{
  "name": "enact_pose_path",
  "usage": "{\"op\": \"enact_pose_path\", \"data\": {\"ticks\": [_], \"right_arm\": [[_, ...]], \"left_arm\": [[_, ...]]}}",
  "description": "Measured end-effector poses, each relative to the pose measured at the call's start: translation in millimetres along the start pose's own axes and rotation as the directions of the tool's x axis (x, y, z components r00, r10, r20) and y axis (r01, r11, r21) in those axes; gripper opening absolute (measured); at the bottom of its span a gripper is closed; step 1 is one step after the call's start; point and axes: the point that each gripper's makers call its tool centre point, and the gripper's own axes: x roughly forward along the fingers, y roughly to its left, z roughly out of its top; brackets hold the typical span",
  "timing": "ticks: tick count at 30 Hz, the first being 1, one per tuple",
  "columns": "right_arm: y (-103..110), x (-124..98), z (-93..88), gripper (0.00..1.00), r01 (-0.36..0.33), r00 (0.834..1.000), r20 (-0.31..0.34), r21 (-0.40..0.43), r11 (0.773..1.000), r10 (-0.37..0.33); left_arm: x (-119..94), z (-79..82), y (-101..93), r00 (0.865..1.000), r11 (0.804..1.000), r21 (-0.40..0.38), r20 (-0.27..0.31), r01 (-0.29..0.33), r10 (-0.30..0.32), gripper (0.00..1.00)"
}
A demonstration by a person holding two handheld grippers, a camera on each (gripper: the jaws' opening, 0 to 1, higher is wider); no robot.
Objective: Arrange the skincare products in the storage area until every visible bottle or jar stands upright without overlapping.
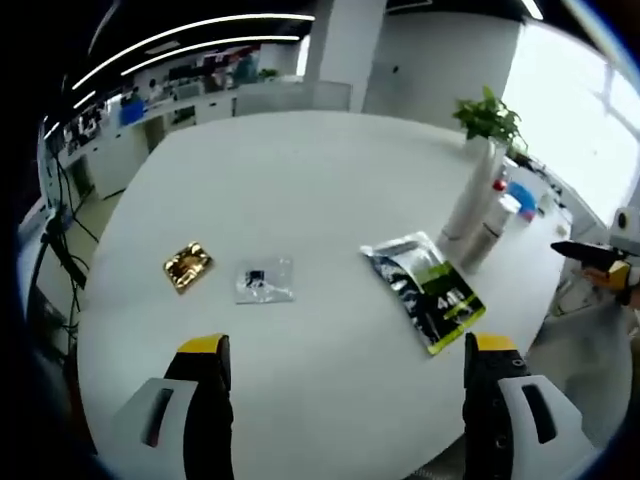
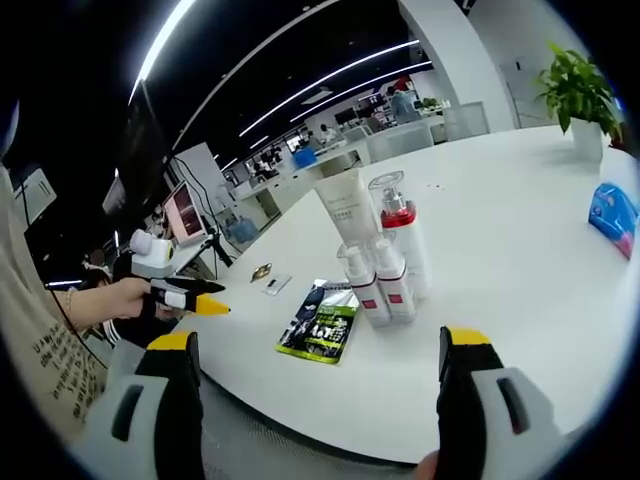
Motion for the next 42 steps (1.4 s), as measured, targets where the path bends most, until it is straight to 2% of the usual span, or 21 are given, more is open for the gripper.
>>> {"op": "enact_pose_path", "data": {"ticks": [7, 11, 16, 20, 26, 32, 35, 37, 40, 42], "right_arm": [[-3.4, 0.1, -1.0, 0.99, 0.014, 1.0, -0.003, 0.011, 1.0, -0.014], [-3.0, 0.0, 1.5, 0.99, 0.013, 1.0, 0.013, 0.008, 1.0, -0.013], [-5.2, 0.6, 0.0, 0.99, 0.023, 1.0, 0.007, 0.02, 1.0, -0.024], [-5.7, 1.1, -1.2, 0.99, 0.027, 1.0, 0.0, 0.021, 0.999, -0.027], [-7.2, 1.2, -1.9, 0.99, 0.036, 0.999, -0.002, 0.03, 0.999, -0.036], [-8.0, 1.2, -1.6, 0.99, 0.044, 0.999, 0.0, 0.036, 0.998, -0.044], [-9.0, 0.5, -1.1, 0.99, 0.049, 0.999, 0.005, 0.042, 0.998, -0.049], [-8.5, 0.7, -1.8, 0.99, 0.047, 0.999, 0.001, 0.041, 0.998, -0.047], [-8.2, 0.8, -2.1, 0.99, 0.047, 0.999, -0.001, 0.039, 0.998, -0.047], [-8.5, 0.6, -2.1, 0.99, 0.047, 0.999, -0.001, 0.041, 0.998, -0.047]], "left_arm": [[25.6, 6.9, 15.3, 0.998, 0.999, 0.034, -0.051, -0.021, 0.023, 0.97], [38.4, 11.2, 25.9, 0.997, 0.999, 0.033, -0.064, -0.043, 0.045, 0.93], [54.4, 13.4, 40.5, 0.993, 0.997, -0.007, -0.094, -0.079, 0.078, 0.88], [62.0, 16.1, 49.2, 0.989, 0.995, -0.001, -0.104, -0.103, 0.103, 0.74], [70.4, 12.8, 58.4, 0.98, 0.989, -0.025, -0.14, -0.147, 0.142, 0.7], [75.1, 14.9, 64.9, 0.972, 0.981, -0.033, -0.144, -0.19, 0.184, 0.59], [77.4, 13.7, 63.2, 0.97, 0.979, -0.048, -0.157, -0.197, 0.188, 0.56], [79.1, 12.6, 62.4, 0.968, 0.979, -0.041, -0.167, -0.199, 0.19, 0.53], [77.1, 12.4, 67.2, 0.958, 0.975, 0.025, -0.185, -0.22, 0.221, 0.49], [79.2, 14.6, 66.8, 0.96, 0.976, -0.002, -0.179, -0.219, 0.215, 0.47]]}}
